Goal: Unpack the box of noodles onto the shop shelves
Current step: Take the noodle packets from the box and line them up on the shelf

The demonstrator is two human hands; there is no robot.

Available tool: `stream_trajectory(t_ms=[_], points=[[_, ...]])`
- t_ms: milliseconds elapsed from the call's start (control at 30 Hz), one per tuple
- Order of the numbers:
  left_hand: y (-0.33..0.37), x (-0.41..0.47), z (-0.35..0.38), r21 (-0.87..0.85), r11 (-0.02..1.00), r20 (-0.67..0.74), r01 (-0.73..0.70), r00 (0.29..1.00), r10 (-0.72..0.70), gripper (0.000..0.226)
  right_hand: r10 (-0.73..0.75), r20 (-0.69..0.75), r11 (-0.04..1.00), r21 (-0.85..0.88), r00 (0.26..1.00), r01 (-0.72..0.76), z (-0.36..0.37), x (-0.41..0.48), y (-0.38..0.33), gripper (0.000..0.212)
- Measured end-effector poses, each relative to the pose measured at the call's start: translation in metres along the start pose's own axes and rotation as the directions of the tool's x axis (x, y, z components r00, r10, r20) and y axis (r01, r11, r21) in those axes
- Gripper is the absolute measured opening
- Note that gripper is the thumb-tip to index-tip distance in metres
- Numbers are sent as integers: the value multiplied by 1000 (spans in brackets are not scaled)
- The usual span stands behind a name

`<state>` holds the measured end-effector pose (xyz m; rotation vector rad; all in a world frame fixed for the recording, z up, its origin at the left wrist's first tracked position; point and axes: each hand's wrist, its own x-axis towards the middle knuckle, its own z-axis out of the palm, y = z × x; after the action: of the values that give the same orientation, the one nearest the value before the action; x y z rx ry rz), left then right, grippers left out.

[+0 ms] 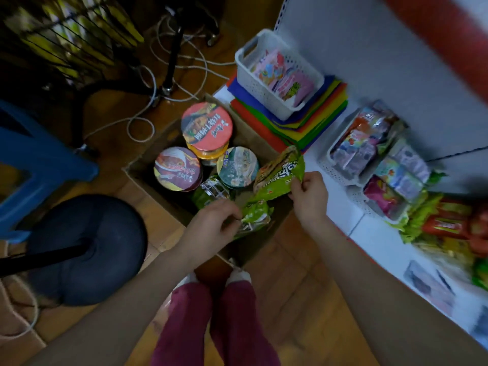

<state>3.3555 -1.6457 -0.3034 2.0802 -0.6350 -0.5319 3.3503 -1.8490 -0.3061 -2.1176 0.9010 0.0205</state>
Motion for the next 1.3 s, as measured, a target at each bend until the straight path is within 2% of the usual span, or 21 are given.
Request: stream_trajectory(t_ms=[100,333,500,633,700,867,1067,1233,1300], points=[[57,-11,-41,-77,996,-41,45,998,-48,5,-98,-32,995,-29,995,97,-40,-21,-49,15],[175,-29,-148,-53,999,-135,0,991,-8,15,-330,4,941,-75,944,329,-129,-69,-161,2],[243,-44,-222,52,996,-196,66,979,-55,46,-420,-115,907,-23,900,421,-194,-109,-244,7],[272,-53,-260,91,996,-249,4,968,19,33,-453,-134,889,11,881,459,-234,-130,-287,6],[288,-55,-279,93,995,-233,-23,971,44,31,-456,-199,880,45,867,473,-258,-140,-308,1],[332,-48,-315,51,996,-252,-77,964,87,26,-448,-395,842,114,802,527,-321,-157,-353,5],[409,-29,-346,44,977,-410,-210,888,209,24,-399,-566,789,188,721,584,-393,-179,-391,17],[469,-8,-363,105,930,-536,-351,768,351,27,-444,-696,722,96,565,686,-452,-184,-409,6],[491,-1,-368,108,908,-558,-405,731,392,23,-437,-723,697,104,535,710,-478,-182,-415,7]])
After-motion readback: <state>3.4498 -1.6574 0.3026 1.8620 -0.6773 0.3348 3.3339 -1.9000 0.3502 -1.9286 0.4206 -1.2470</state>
